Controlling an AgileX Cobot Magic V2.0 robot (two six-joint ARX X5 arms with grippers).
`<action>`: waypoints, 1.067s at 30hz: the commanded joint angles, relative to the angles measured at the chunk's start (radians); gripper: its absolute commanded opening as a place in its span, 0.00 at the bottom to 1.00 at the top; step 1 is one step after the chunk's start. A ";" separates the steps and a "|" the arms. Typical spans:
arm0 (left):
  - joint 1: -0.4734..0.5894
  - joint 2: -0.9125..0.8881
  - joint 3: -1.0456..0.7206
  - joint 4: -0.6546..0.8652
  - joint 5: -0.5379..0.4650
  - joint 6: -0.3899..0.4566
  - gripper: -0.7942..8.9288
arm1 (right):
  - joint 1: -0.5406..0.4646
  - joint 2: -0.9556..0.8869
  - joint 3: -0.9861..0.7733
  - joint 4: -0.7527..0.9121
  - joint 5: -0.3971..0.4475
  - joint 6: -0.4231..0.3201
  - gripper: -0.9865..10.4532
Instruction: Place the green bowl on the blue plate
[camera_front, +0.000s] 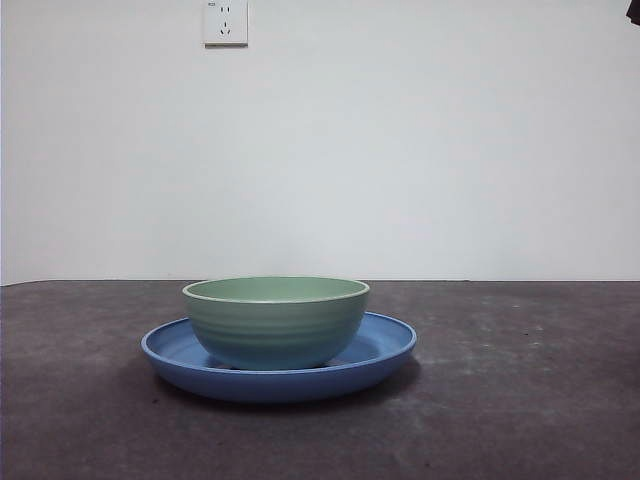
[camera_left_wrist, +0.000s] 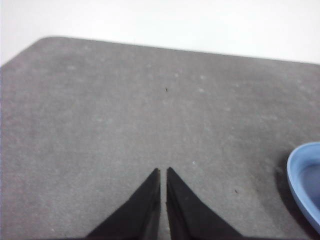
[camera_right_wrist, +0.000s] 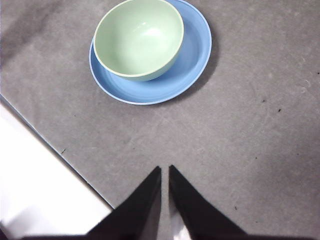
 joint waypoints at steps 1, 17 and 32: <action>0.006 -0.035 -0.032 0.009 -0.005 0.019 0.10 | 0.007 0.005 0.008 0.010 -0.001 0.003 0.10; 0.023 -0.109 -0.051 -0.069 -0.056 0.040 0.10 | 0.007 0.005 0.008 0.010 -0.001 0.003 0.10; 0.023 -0.109 -0.051 -0.069 -0.056 0.040 0.10 | 0.007 0.005 0.008 0.010 -0.001 0.003 0.10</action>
